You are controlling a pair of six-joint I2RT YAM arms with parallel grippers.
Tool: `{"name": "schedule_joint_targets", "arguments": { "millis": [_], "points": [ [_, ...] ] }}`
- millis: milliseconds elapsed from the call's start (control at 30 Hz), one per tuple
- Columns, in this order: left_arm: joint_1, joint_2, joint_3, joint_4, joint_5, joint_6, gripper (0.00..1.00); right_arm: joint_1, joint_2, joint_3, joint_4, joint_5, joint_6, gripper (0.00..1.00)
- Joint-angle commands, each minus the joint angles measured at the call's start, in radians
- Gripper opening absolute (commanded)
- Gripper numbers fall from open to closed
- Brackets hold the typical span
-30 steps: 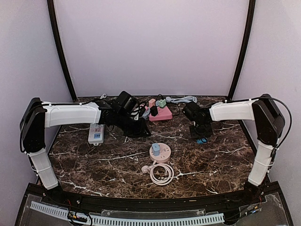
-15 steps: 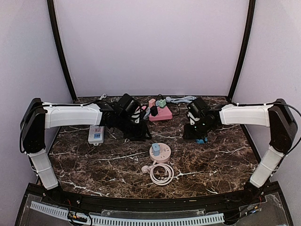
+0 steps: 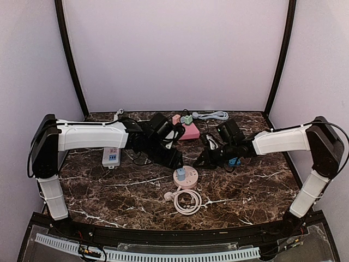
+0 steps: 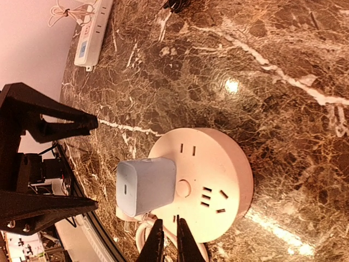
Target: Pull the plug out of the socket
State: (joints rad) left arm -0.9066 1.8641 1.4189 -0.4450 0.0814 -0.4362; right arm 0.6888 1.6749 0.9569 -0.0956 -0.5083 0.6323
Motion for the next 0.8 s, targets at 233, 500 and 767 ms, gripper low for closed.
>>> {"name": "schedule_joint_targets", "arguments": {
  "millis": [233,500,767],
  "points": [
    [0.0,-0.044,-0.033,0.042,0.182,0.746,0.71,0.009,0.073,-0.005,0.132,-0.113,0.044,0.05],
    [0.024,-0.014,-0.025,0.033,0.287,0.869,0.71,0.009,0.127,-0.001,0.173,-0.125,0.084,0.04],
    [0.062,0.068,0.021,-0.016,0.327,0.867,0.69,0.008,0.188,-0.001,0.242,-0.164,0.135,0.02]
  ]
}}
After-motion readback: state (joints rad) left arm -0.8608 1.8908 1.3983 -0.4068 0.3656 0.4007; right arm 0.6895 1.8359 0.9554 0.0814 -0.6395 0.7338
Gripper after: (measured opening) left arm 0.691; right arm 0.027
